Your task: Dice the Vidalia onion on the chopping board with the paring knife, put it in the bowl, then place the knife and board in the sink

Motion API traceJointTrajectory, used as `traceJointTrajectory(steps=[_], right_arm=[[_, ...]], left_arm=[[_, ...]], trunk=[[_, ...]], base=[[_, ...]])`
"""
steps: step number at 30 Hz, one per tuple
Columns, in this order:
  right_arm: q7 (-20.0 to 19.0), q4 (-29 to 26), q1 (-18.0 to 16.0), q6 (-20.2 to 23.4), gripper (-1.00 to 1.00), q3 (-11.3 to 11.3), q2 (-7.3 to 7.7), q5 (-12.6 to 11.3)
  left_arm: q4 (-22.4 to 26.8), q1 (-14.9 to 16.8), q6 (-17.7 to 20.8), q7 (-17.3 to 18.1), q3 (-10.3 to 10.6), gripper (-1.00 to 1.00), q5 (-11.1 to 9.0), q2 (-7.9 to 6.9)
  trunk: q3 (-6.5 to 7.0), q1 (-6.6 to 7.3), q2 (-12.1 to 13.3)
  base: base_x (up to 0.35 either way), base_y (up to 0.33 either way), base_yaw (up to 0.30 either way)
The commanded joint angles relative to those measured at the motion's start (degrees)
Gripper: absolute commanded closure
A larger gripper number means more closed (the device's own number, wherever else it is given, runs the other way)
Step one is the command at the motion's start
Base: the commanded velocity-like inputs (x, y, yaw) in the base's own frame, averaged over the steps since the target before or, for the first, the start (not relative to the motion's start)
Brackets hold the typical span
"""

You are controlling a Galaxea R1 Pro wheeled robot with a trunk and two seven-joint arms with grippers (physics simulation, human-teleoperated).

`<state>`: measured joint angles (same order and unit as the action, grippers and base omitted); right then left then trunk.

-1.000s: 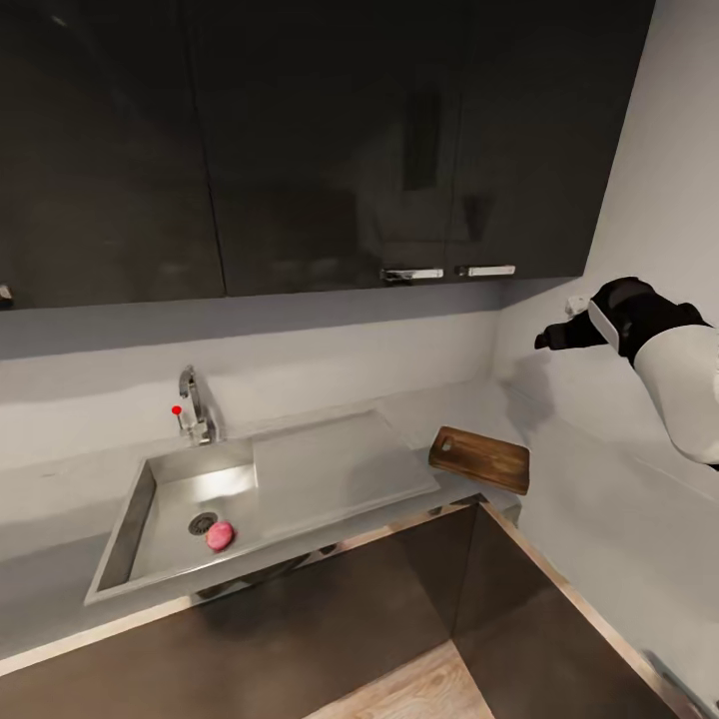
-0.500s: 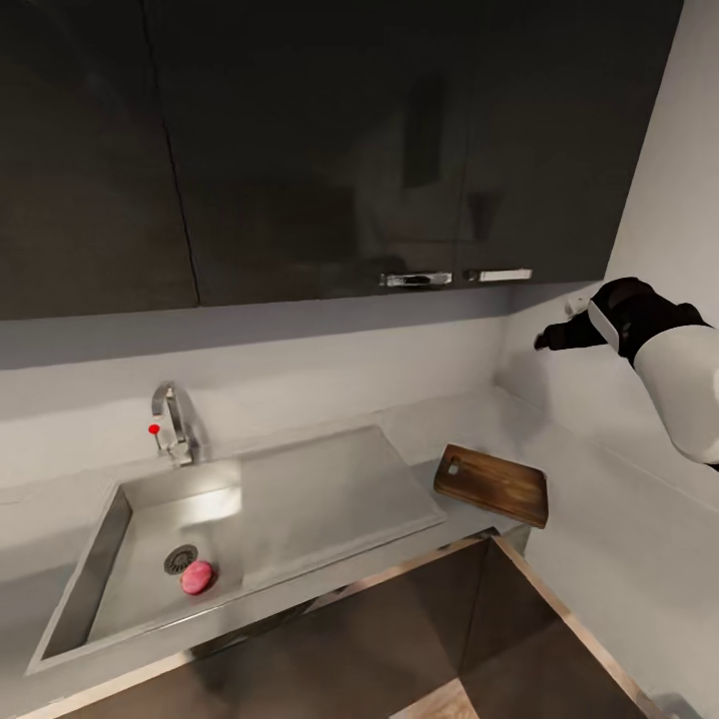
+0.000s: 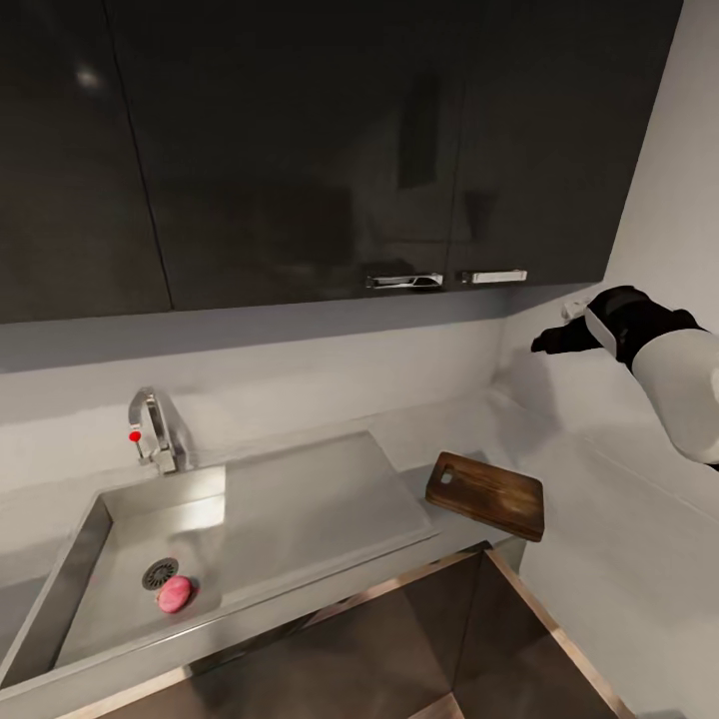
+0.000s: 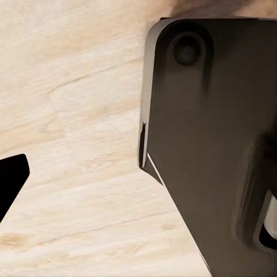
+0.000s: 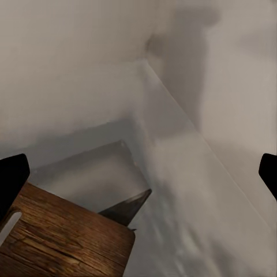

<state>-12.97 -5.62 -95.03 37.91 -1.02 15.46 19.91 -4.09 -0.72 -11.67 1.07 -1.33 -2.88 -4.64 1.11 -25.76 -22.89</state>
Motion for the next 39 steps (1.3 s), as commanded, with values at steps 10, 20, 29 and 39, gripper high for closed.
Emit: traceJointTrajectory(steps=[10, 20, 29, 39], right_arm=[[-0.47, 2.87, 0.02, -1.55, -1.00, -0.12, -0.15, 0.65], [-0.47, 3.45, 0.02, -1.96, -1.00, -0.12, -0.34, 0.66], [-0.47, 3.51, 0.02, -1.96, -1.00, -0.12, -0.27, 0.66], [-0.47, 3.65, 0.13, -1.96, -1.00, -0.12, -0.34, 0.65]], left_arm=[[-0.13, 0.02, -0.36, 0.15, -0.16, -1.00, -0.29, -0.02], [-0.05, 0.02, -0.44, 0.16, -0.16, -1.00, -0.30, -0.07], [-0.05, 0.02, -0.44, 0.13, -0.16, -1.00, -0.30, -0.07], [-0.07, 0.02, -0.38, 0.16, -0.16, -1.00, -0.29, -0.19]], trunk=[[0.00, -0.02, -0.03], [0.00, -0.02, -0.03], [0.00, -0.02, -0.03], [0.00, -0.02, -0.03]], base=[[0.040, -0.077, 0.000], [0.161, -0.139, 0.000], [0.142, -0.009, 0.000], [0.018, 0.000, 0.000]])
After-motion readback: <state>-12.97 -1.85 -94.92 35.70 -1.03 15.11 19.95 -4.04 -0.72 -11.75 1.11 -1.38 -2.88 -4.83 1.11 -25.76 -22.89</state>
